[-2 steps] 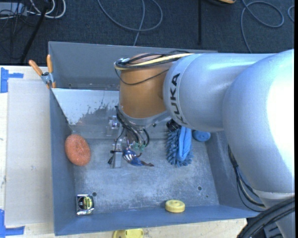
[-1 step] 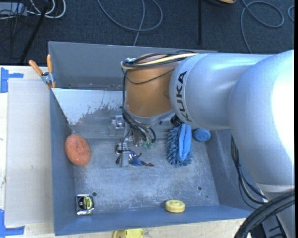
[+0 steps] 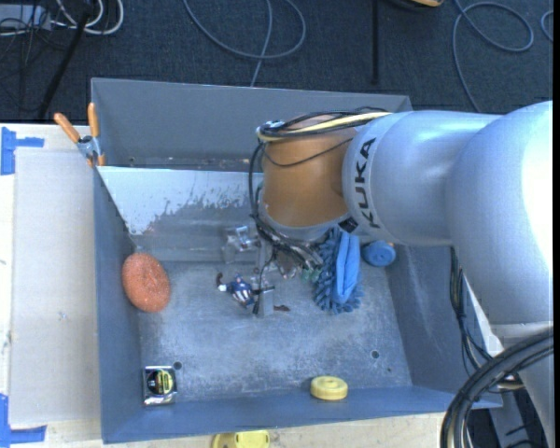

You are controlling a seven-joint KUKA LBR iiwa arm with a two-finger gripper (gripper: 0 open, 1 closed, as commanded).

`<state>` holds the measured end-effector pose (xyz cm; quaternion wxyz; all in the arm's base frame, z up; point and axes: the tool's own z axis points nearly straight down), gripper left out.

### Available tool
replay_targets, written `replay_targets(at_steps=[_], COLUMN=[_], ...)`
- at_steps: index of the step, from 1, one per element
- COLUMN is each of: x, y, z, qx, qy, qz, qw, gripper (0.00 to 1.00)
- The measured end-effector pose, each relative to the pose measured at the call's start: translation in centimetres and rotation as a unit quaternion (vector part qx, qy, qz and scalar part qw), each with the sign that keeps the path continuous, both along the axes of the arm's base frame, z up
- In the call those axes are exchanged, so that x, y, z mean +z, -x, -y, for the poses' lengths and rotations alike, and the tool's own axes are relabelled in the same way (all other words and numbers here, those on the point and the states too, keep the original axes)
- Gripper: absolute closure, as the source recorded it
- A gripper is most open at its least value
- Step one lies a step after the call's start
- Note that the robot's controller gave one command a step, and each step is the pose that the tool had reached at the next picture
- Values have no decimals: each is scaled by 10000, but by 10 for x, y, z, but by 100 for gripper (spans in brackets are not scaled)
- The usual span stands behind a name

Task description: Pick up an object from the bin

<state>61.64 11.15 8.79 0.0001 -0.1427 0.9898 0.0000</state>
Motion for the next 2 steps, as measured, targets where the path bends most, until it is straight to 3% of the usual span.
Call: replay_targets(at_steps=[1,2], x=[-2,-3], y=[2,-3], z=[19,20], qx=[-252,-304], qy=[-2,-6], qz=[-24,3], qw=[9997,9995], gripper=[0,0])
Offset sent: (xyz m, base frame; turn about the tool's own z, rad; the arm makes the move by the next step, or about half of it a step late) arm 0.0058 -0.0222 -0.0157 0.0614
